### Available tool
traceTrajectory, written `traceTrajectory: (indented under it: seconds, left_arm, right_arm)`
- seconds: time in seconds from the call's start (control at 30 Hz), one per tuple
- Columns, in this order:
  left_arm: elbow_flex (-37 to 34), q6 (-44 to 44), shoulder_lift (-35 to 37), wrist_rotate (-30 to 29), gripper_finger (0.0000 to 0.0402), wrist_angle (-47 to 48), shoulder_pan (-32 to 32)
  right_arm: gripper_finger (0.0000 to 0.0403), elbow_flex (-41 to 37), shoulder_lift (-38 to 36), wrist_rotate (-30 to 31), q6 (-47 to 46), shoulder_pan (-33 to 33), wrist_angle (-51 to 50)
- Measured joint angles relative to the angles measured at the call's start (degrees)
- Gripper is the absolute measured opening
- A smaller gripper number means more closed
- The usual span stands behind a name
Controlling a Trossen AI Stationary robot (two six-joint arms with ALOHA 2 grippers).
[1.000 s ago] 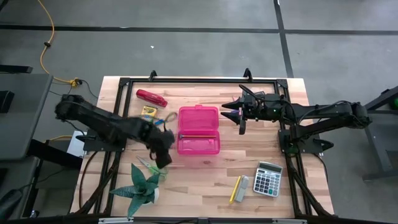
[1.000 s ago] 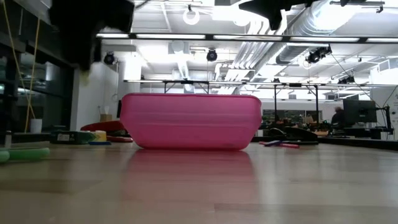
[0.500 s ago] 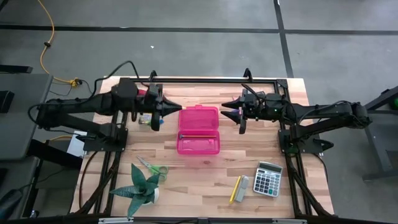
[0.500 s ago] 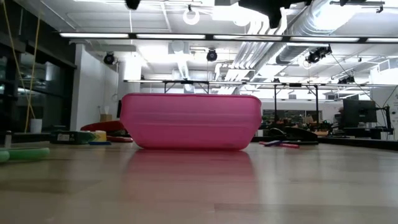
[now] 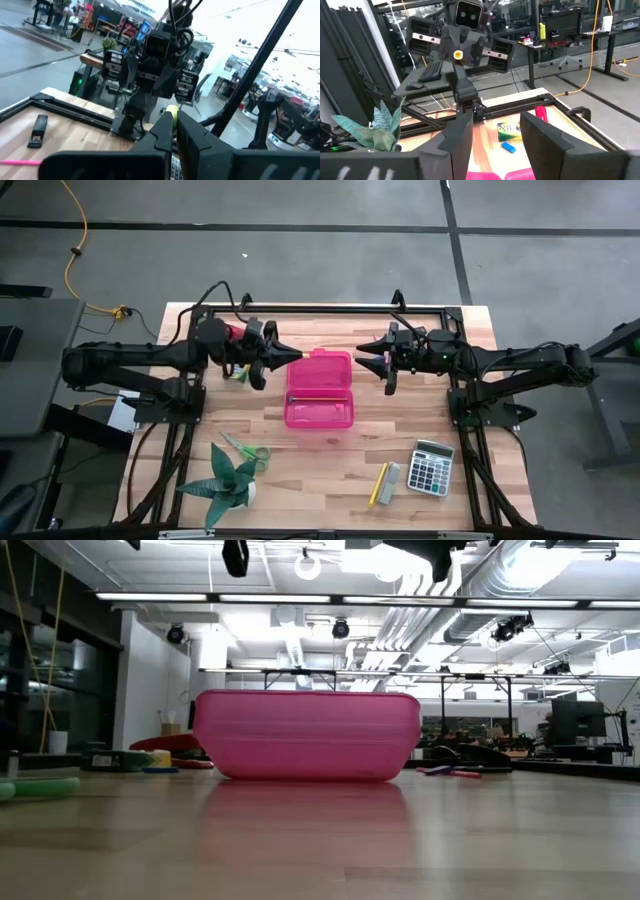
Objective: Pack school essentials
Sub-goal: Put the yellow eraser into the pink supply box
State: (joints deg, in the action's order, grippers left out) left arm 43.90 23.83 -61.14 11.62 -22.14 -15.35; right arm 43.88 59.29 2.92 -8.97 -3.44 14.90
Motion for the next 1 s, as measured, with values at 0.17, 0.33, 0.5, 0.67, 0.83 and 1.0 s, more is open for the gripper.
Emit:
traceTrajectory:
  seconds: [0.17,0.33,0.5,0.67,0.83,1.0]
  left_arm:
    - [-0.02,0.02,0.02,0.02,0.0,-0.31,0.08]
    - [-0.02,1.46,-0.12,-0.14,0.0,0.11,0.08]
    - [1.67,3.02,-4.54,-2.27,0.0,8.19,0.08]
    - [4.57,3.05,-14.12,-3.34,0.0,21.82,0.71]
    - [4.7,3.06,-23.44,-3.28,0.0,25.41,2.1]
    - [4.7,4.48,-29.36,-3.37,0.0,25.84,3.87]
  right_arm:
    - [0.0158,0.0,0.0,-0.07,0.0,0.0,-0.01]
    - [0.0158,0.0,0.0,-0.09,0.0,0.0,-0.02]
    - [0.0158,0.0,0.0,-0.09,0.0,0.0,-0.04]
    - [0.0158,0.0,0.0,-0.09,0.42,0.0,-0.7]
    - [0.0158,0.0,0.0,-0.09,0.42,0.0,-1.91]
    - [0.0158,0.0,0.0,-0.09,0.44,0.0,-2.36]
